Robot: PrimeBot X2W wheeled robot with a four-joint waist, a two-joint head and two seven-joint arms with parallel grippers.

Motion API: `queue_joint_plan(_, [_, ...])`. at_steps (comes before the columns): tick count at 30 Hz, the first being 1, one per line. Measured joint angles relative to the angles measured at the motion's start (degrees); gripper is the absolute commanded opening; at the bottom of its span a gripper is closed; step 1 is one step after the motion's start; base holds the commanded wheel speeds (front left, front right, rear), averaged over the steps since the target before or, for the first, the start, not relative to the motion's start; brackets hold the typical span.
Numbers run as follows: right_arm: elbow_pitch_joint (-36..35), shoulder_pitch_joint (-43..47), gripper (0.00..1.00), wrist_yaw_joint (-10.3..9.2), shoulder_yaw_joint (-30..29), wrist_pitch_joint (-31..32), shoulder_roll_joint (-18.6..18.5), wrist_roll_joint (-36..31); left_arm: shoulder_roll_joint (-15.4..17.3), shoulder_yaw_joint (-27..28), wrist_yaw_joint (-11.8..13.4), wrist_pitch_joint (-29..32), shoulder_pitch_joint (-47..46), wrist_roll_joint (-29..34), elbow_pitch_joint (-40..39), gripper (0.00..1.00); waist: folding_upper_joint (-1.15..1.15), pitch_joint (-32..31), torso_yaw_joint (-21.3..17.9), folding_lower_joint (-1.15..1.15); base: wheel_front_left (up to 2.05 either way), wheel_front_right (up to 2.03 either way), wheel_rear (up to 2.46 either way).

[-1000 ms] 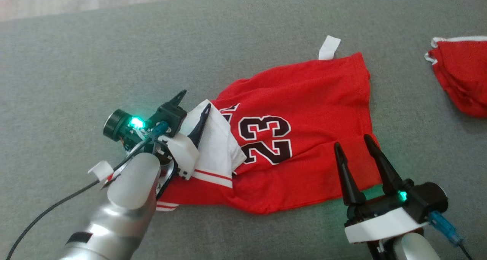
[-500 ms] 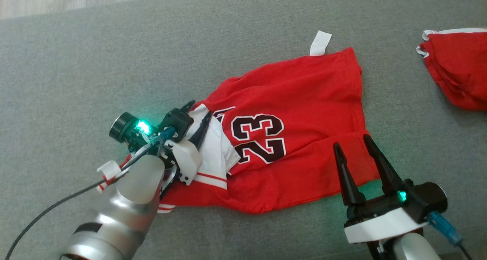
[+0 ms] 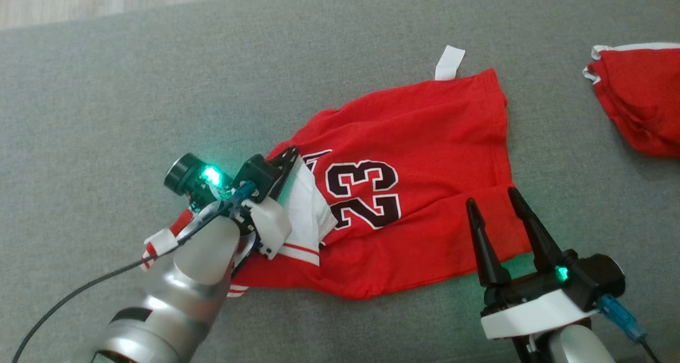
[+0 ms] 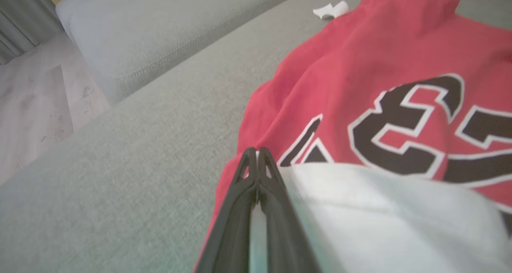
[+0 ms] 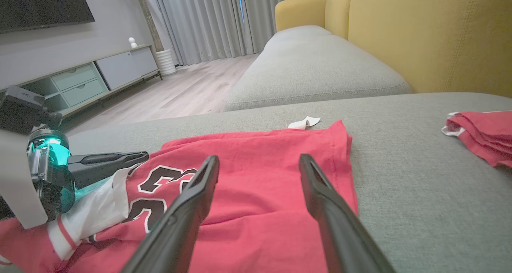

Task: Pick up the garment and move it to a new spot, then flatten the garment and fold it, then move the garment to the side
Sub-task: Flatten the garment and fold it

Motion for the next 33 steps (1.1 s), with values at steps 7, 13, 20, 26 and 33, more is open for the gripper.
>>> queue_joint_plan(7, [0.04,0.34,1.00,0.00,-0.64,0.00,0.19,0.01,2.67,3.76,4.27,-0.32,3.48,-1.52,-15.89,0.00,0.00,-2.62,0.25,0.00,0.00,0.00,0.00])
queue_joint_plan(13, [1.99,1.34,1.00,0.00,-2.94,0.00,0.38,0.10,11.36,9.50,6.62,-0.32,12.28,-2.43,-30.71,0.00,0.00,-4.42,1.80,-0.01,0.00,0.00,0.00])
queue_joint_plan(20, [5.57,4.10,1.00,0.00,-3.88,0.00,0.46,0.10,16.71,13.24,6.55,-0.41,15.71,-3.65,-40.41,0.00,0.00,-5.03,3.87,-0.01,0.00,0.00,0.00])
queue_joint_plan(26, [7.43,3.77,1.00,0.00,-7.55,0.00,0.71,0.10,17.63,14.28,7.23,-0.55,17.89,-4.66,-42.35,0.00,0.00,-4.79,4.65,0.00,0.00,0.00,0.00])
queue_joint_plan(33, [3.19,4.25,1.00,0.00,-5.66,0.00,0.14,1.96,17.59,15.52,7.60,-0.56,17.28,-4.68,-42.76,0.00,0.00,-4.28,5.74,0.00,0.00,0.00,0.00])
